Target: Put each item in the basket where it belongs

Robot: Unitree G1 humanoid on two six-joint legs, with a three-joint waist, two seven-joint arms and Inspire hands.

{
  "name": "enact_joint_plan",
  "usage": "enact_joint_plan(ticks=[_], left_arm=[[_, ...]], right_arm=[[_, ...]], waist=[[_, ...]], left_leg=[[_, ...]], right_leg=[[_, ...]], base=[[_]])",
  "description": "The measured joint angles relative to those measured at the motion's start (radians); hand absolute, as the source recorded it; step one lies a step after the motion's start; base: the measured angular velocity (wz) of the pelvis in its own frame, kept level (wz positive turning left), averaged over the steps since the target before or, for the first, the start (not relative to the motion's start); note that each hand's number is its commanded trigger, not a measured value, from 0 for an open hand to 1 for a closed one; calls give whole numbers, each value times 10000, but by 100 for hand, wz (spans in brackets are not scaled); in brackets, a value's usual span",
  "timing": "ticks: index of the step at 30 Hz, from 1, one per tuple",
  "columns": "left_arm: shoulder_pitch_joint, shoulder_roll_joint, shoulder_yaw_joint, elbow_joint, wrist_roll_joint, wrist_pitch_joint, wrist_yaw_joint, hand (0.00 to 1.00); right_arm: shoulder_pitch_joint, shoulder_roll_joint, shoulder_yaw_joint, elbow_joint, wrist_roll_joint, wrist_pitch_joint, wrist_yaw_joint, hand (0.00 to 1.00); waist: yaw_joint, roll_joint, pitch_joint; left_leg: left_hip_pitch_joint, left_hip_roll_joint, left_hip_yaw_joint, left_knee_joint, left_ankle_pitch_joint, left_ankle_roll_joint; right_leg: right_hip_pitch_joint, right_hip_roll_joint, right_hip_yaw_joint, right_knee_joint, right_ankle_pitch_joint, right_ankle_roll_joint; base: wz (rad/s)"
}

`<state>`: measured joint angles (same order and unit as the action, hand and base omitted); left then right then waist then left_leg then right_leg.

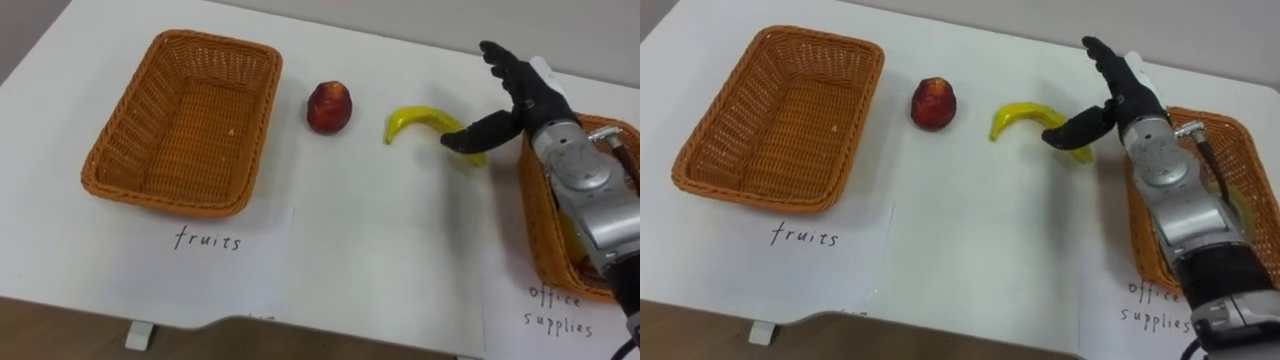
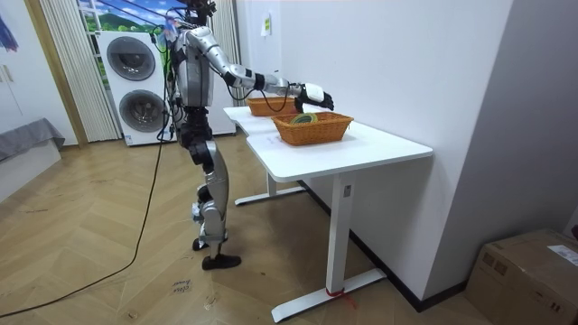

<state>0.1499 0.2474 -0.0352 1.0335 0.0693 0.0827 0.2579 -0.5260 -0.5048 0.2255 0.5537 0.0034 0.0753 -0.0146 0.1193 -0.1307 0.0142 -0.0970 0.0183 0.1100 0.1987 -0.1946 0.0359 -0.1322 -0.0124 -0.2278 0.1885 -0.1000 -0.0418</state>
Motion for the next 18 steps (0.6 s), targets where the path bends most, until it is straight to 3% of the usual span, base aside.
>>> enact_joint_plan(ticks=[18], left_arm=[[-31,53,-190,-16,117,-5,-20,0]], right_arm=[[-198,5,360,1482,-1626,-3,278,0]], waist=[[540,-226,-11]], left_leg=[[-142,-19,-174,69,34,-6]], right_leg=[[-50,-54,-400,-7,1,-2]], base=[[2]])
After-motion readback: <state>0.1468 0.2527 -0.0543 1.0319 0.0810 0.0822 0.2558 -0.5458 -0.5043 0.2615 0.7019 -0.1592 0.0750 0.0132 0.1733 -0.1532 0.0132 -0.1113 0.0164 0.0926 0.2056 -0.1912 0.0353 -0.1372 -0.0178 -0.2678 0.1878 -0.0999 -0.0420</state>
